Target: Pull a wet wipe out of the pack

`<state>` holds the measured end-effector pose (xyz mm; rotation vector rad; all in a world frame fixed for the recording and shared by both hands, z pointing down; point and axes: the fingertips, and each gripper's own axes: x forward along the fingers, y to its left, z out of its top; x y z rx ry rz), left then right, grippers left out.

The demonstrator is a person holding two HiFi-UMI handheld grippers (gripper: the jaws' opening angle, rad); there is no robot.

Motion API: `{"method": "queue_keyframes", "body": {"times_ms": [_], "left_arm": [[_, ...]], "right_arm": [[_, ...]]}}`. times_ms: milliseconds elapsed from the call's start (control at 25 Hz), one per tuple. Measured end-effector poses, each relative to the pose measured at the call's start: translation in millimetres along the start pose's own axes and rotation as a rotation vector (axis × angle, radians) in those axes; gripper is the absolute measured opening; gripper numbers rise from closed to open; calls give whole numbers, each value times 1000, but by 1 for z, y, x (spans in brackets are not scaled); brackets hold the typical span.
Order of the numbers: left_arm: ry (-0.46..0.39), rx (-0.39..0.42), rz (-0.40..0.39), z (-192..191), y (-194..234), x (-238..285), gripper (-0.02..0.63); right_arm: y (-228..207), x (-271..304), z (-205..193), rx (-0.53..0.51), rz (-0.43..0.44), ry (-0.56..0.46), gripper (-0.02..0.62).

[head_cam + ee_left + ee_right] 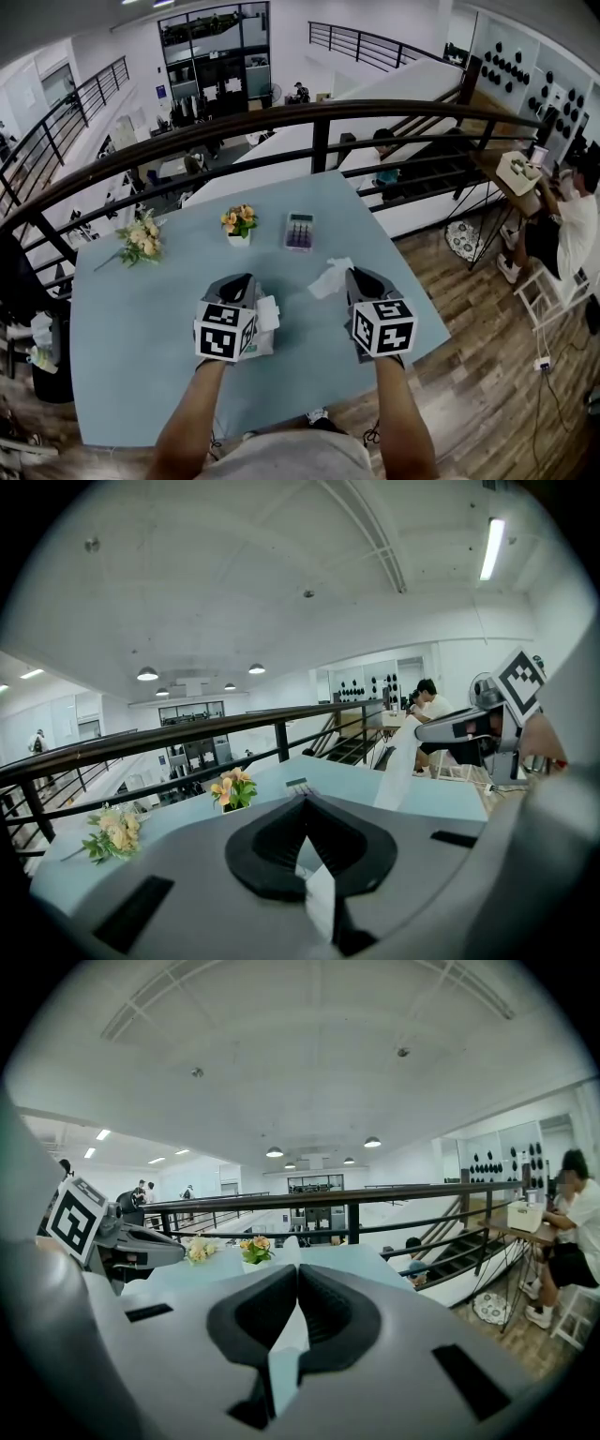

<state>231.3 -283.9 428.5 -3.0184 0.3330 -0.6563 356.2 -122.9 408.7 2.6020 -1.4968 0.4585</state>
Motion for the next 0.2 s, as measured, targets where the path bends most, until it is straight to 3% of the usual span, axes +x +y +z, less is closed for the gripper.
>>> {"method": "queue_keyframes", "body": {"times_ms": [200], "left_arm": [[3,2,1,-1,-2,-2,-4]], "right_arm": [[1,-3,-1,-2,1,0,11]]}}
